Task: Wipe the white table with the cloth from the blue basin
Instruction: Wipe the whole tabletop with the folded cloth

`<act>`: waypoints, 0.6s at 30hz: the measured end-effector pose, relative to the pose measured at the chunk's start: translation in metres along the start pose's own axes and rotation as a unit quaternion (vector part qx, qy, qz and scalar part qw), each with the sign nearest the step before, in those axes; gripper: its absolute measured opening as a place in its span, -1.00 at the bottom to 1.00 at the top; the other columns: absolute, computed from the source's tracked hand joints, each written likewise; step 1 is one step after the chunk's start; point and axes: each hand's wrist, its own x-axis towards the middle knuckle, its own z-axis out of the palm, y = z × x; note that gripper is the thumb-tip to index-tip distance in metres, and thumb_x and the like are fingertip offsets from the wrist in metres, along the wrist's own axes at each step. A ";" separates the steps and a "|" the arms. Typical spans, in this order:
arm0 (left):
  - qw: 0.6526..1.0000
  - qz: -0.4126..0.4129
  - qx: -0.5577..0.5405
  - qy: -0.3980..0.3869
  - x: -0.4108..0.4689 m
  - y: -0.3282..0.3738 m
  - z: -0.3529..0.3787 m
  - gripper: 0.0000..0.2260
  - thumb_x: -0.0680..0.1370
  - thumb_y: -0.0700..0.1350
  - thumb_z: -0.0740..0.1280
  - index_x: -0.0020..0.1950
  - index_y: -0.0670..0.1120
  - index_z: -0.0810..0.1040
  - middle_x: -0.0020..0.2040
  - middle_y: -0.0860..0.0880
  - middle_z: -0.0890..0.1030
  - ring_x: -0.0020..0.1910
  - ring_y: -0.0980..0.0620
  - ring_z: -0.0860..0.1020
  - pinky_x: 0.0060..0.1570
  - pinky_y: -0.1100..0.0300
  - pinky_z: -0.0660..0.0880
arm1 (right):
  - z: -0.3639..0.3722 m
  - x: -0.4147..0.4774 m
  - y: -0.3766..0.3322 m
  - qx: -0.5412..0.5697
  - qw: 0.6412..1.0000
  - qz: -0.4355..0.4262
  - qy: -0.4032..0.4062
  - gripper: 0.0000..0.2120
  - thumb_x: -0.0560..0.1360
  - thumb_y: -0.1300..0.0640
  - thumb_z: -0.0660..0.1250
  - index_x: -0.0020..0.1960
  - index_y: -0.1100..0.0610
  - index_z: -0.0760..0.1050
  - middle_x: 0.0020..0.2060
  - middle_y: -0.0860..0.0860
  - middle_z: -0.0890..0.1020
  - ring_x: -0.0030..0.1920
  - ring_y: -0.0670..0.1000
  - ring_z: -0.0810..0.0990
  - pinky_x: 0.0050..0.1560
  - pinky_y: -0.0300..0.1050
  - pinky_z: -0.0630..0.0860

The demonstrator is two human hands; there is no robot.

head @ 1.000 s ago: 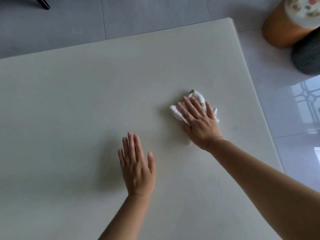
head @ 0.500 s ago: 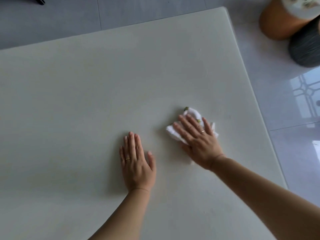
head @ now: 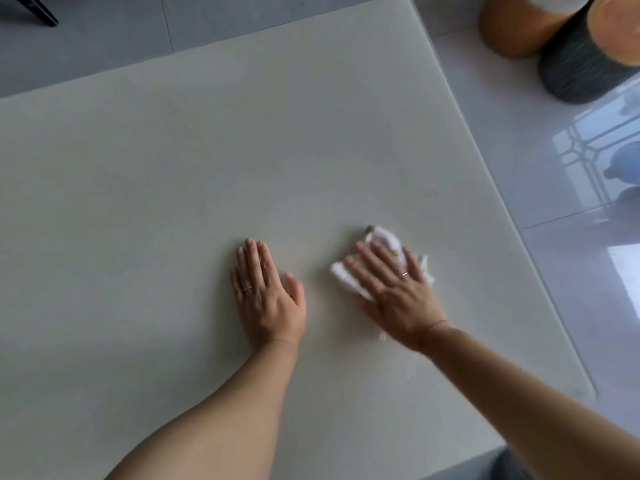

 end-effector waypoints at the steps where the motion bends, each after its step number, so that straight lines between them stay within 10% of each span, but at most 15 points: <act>1: 1.000 -0.001 -0.001 -0.001 0.000 0.000 0.001 -0.44 0.50 -0.03 0.07 0.45 -0.25 0.28 0.49 -0.19 0.27 0.48 -0.17 0.21 0.44 -0.08 0.11 | -0.002 -0.007 0.018 0.005 0.999 0.046 0.001 -0.45 0.54 -0.13 0.05 0.51 -0.07 0.12 0.51 0.01 0.19 0.52 0.06 0.05 0.47 0.15 -0.04; 7: 1.000 0.004 -0.010 0.004 0.001 -0.003 0.004 -0.43 0.50 -0.01 0.05 0.46 -0.25 0.27 0.49 -0.20 0.27 0.48 -0.17 0.20 0.44 -0.07 0.09 | 0.002 -0.011 -0.032 0.106 0.944 0.311 0.026 -0.39 0.55 -0.08 0.12 0.53 -0.09 -0.04 0.54 -0.03 -0.02 0.53 0.00 -0.15 0.44 0.15 -0.29; 14: 1.000 0.009 -0.014 0.017 -0.001 -0.003 0.004 -0.42 0.50 -0.01 0.03 0.47 -0.25 0.25 0.50 -0.19 0.25 0.49 -0.17 0.18 0.46 -0.04 0.04 | 0.009 -0.064 -0.041 0.013 0.998 -0.055 -0.022 -0.45 0.54 -0.11 0.12 0.51 -0.06 0.15 0.50 -0.03 0.18 0.51 0.07 0.11 0.45 0.18 0.00; 18: 1.000 0.003 -0.012 0.017 -0.002 -0.003 0.006 -0.43 0.51 -0.01 0.03 0.48 -0.23 0.22 0.51 -0.18 0.22 0.50 -0.14 0.15 0.46 -0.03 0.01 | 0.000 -0.077 0.014 0.017 0.998 0.051 -0.013 -0.48 0.56 -0.13 0.01 0.50 -0.07 0.14 0.50 -0.02 0.16 0.51 0.09 0.13 0.47 0.12 -0.04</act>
